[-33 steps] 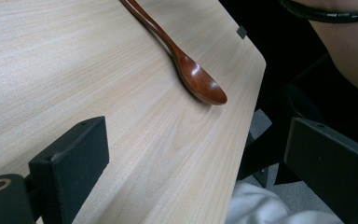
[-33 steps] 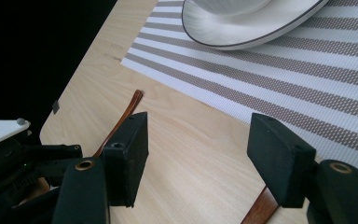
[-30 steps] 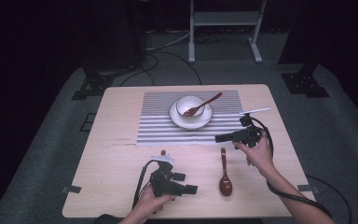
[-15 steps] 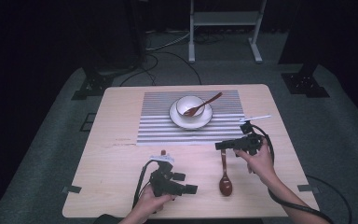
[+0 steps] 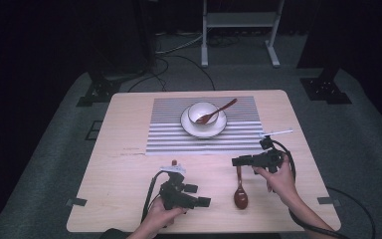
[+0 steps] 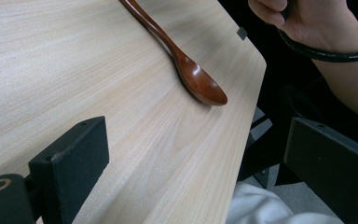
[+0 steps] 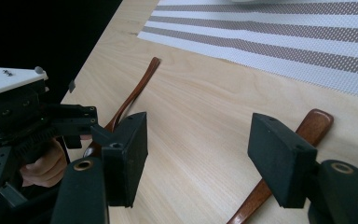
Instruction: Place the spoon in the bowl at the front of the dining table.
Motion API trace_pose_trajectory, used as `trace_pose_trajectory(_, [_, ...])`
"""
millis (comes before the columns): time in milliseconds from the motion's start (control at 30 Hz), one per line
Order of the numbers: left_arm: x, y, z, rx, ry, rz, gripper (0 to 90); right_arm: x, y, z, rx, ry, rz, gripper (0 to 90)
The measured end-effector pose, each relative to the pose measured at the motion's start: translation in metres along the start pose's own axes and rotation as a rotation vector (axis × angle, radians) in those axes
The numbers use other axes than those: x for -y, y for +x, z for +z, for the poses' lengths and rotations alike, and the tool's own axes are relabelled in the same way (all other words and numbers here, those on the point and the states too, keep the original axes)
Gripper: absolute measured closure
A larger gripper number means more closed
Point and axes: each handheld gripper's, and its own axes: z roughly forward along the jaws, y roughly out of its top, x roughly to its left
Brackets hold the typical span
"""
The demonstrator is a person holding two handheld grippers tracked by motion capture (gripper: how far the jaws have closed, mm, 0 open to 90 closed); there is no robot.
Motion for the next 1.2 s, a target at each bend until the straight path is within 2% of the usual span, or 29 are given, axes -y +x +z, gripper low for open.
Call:
trace_pose_trajectory(800, [0.0,0.0,0.0,-0.003,-0.003,0.004,5.2,0.034,-0.008,-0.009,-0.032,-0.026,0.043,36.0])
trace_pose_trajectory(833, [0.0,0.0,0.0,-0.003,-0.002,0.004,5.2,0.039,-0.009,-0.01,-0.046,-0.034,0.052,36.0])
trace_pose_trajectory(967, [0.0,0.0,0.001,-0.004,0.002,0.006,5.2,0.046,-0.01,-0.012,-0.05,-0.048,0.054,36.0])
trace_pose_trajectory(1100, [0.0,0.0,0.001,-0.003,0.003,0.009,5.2,0.061,-0.013,-0.015,-0.086,-0.11,0.061,35.5])
trace_pose_trajectory(1200, [-0.001,0.001,0.002,-0.002,0.0,0.004,5.3,0.068,-0.018,-0.014,-0.096,-0.12,0.076,35.2])
